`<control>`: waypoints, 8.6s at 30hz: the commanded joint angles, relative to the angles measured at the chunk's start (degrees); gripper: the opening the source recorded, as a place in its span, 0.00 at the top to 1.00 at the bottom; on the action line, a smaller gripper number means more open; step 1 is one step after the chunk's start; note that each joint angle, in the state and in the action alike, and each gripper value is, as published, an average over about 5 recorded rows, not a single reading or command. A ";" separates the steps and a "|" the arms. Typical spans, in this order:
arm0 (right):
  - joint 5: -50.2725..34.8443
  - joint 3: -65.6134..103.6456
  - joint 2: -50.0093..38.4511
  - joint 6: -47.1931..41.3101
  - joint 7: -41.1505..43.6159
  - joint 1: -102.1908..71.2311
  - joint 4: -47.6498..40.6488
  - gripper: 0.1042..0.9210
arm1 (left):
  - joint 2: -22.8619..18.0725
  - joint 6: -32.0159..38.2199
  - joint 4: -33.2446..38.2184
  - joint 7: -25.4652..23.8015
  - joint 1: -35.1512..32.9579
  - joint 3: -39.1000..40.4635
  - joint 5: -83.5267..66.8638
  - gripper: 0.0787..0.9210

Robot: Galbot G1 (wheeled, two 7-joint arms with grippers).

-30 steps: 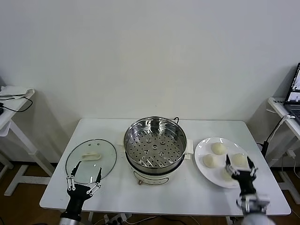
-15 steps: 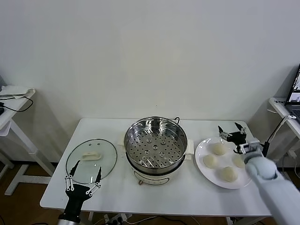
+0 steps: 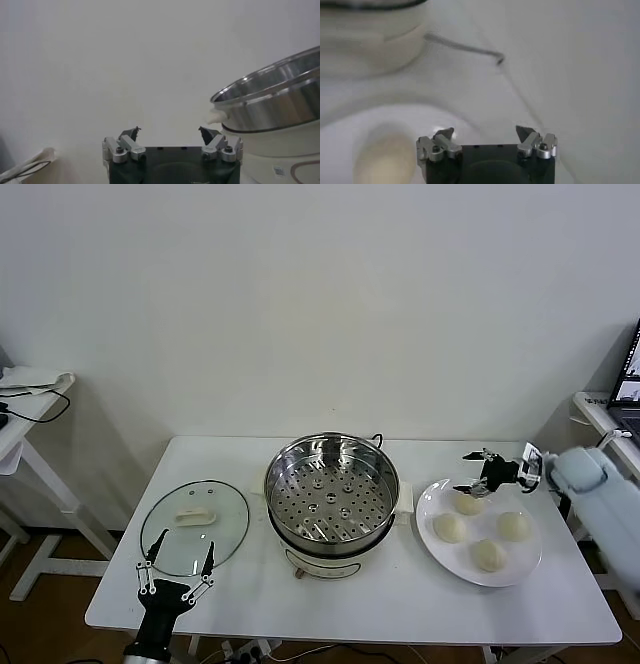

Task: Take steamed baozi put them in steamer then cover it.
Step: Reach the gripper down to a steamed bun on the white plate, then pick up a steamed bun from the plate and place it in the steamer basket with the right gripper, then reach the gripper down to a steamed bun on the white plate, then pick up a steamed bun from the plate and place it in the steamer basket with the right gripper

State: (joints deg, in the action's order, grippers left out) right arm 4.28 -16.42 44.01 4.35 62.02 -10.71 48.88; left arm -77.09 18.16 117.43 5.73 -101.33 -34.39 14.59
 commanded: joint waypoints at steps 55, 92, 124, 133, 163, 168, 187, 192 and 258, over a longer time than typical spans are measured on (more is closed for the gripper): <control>1.39 -38.18 8.76 30.61 5.54 41.63 20.64 0.30 | -0.28 0.67 1.89 1.06 -1.76 0.01 -0.07 0.12; 19.63 -41.79 32.72 33.61 2.69 29.09 4.69 0.27 | -0.47 2.17 1.39 1.73 -1.79 -0.89 -0.20 0.12; -27.43 -59.56 -7.09 -6.58 10.32 43.15 14.78 0.12 | -0.13 2.11 1.25 1.98 -1.25 0.25 -0.10 0.12; -26.40 -59.27 -8.39 -11.13 -0.51 31.36 14.32 0.12 | -0.20 1.83 1.06 2.01 -1.34 0.30 -0.09 0.12; -19.48 -50.18 1.76 -12.20 -2.07 19.69 6.58 0.12 | -0.44 1.67 0.09 2.15 -1.37 0.46 -0.13 0.12; -18.85 -49.66 1.81 -12.19 -2.22 19.37 6.26 0.12 | -0.59 1.84 -0.06 2.21 -1.52 0.53 -0.09 0.12; -19.88 -52.90 -1.01 -10.50 6.04 34.64 11.81 0.27 | -0.55 1.67 1.02 2.27 -1.52 0.16 0.00 0.12; -26.04 -59.85 1.37 -10.92 12.17 49.06 15.95 0.27 | -0.28 1.71 1.07 2.32 -1.25 0.41 -0.01 0.12; -44.59 -70.68 25.72 -26.38 -8.44 53.40 27.71 0.12 | -0.31 2.34 1.21 3.12 -0.33 1.10 -0.07 0.12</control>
State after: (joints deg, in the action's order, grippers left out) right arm -44.10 -89.25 79.76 -22.77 49.68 38.39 69.02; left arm -77.34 20.64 118.66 8.88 -101.67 -33.38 14.41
